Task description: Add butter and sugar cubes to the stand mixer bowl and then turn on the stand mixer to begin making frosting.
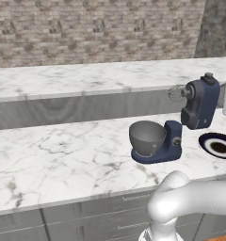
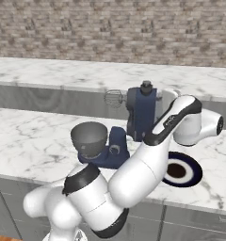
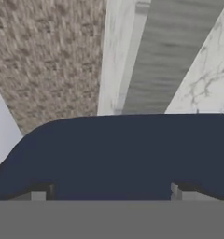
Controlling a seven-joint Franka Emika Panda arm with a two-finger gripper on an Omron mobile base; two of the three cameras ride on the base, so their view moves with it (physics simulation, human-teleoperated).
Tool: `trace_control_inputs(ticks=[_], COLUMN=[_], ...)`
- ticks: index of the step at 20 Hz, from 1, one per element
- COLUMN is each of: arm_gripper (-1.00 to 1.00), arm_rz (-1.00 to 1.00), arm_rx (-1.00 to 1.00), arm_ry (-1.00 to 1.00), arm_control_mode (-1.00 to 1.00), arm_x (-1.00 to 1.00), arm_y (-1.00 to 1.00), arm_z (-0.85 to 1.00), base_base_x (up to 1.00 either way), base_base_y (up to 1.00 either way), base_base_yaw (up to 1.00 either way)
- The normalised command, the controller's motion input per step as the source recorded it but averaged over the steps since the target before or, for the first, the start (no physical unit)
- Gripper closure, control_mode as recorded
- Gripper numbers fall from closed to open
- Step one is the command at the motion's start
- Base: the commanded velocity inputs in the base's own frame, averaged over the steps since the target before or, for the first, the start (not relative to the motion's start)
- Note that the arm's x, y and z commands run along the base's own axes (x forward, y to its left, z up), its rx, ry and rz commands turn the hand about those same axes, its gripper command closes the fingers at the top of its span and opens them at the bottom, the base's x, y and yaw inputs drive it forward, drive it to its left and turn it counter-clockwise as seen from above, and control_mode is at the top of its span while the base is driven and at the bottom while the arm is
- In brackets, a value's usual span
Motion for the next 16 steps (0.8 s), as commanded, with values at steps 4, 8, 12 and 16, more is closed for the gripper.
trace_control_inputs(ticks=[4,8,12,16], arm_gripper=[-1.00,-1.00,-1.00,-1.00], arm_rz=[0.00,0.00,0.00,-0.03], arm_rx=[0.00,-0.01,-0.09,-0.19], arm_ry=[0.00,0.00,0.00,0.02], arm_control_mode=[-1.00,-1.00,-1.00,-1.00], arm_x=[-0.01,-0.14,-0.15,-0.13], arm_y=[0.75,0.91,1.00,1.00], arm_z=[0.00,0.00,0.00,0.00], base_base_x=[0.00,0.00,0.00,0.00], base_base_y=[0.00,0.00,0.00,0.00], base_base_yaw=[0.00,0.00,0.00,0.00])
